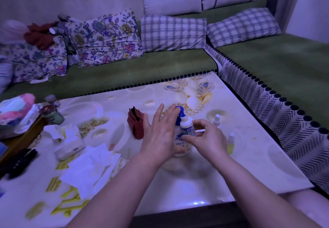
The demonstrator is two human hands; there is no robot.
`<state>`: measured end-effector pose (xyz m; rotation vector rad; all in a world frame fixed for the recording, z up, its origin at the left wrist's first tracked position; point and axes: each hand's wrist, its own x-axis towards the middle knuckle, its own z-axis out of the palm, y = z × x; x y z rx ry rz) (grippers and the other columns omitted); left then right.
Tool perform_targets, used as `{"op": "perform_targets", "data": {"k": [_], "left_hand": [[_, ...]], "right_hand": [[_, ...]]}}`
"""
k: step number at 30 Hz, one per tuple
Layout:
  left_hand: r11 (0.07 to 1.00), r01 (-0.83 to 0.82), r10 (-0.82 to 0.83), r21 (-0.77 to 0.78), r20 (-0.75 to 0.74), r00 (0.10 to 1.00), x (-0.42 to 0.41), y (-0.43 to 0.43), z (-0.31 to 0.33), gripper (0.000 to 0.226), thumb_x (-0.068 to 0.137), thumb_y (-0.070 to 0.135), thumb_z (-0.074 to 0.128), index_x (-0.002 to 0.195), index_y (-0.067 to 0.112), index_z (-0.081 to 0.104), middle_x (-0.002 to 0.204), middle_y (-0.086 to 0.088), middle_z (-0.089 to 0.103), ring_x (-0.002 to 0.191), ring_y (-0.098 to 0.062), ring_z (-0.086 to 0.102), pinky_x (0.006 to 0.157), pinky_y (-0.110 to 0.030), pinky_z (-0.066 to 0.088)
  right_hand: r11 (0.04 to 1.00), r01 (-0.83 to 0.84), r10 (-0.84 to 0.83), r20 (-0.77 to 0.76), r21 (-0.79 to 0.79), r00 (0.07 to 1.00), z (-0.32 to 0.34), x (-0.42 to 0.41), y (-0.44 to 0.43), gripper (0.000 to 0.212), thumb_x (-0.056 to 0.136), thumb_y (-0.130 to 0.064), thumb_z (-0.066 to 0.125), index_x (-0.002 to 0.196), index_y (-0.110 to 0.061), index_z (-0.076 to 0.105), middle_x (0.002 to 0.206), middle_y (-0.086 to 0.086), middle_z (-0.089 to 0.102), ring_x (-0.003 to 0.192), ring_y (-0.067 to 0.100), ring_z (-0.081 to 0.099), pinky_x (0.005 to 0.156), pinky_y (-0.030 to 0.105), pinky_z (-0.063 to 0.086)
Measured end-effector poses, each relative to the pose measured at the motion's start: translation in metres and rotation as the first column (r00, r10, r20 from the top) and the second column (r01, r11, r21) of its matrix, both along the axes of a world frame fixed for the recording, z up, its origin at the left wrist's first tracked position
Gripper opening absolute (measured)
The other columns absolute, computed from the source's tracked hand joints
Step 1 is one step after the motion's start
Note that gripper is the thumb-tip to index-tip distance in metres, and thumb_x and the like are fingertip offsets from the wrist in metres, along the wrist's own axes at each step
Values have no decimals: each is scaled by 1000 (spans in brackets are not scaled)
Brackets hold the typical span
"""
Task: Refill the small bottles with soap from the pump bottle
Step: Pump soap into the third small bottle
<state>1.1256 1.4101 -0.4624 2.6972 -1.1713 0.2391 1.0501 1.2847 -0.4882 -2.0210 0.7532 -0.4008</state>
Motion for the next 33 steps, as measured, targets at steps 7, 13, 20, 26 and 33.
{"op": "perform_targets", "data": {"k": [7, 13, 20, 26, 33], "left_hand": [[1000, 9, -7, -27, 68, 998, -1, 0, -10, 113, 58, 61, 77, 146, 31, 14, 158, 14, 11, 147, -18, -3, 114, -56, 4], [1000, 13, -12, -12, 64, 998, -1, 0, -10, 106, 61, 59, 75, 146, 30, 19, 157, 14, 14, 147, -18, -2, 113, -55, 2], [1000, 13, -13, 9, 53, 998, 1, -1, 1, 104, 63, 61, 73, 145, 33, 15, 157, 19, 9, 145, -12, -12, 113, -55, -4], [1000, 12, -12, -2, 31, 999, -2, -1, 5, 107, 60, 60, 75, 145, 33, 14, 156, 19, 9, 145, -11, -11, 112, -56, -4], [1000, 2, -2, 8, 21, 1000, 0, 1, 3, 112, 58, 62, 76, 146, 34, 12, 157, 19, 7, 145, -12, -13, 114, -57, -3]], "right_hand": [[1000, 3, -3, -21, -10, 1000, -5, -1, 2, 33, 63, -35, 81, 91, -35, 63, 81, -23, 69, 78, -6, 64, 72, 24, 47], [1000, 4, -4, -40, -6, 999, -7, -3, 3, 32, 64, -34, 80, 91, -36, 63, 81, -25, 68, 79, -6, 64, 71, 23, 45], [1000, 4, -4, -21, -10, 1000, -2, -2, 2, 33, 64, -35, 80, 91, -37, 62, 81, -25, 67, 78, -6, 64, 75, 25, 48], [1000, 3, -3, -13, -14, 1000, -1, -2, 1, 35, 63, -37, 80, 94, -35, 64, 85, -23, 69, 79, -5, 65, 77, 27, 50], [1000, 5, -5, -2, -4, 1000, 0, -3, 1, 33, 63, -34, 81, 92, -34, 65, 82, -22, 69, 80, -4, 64, 72, 24, 48]]}}
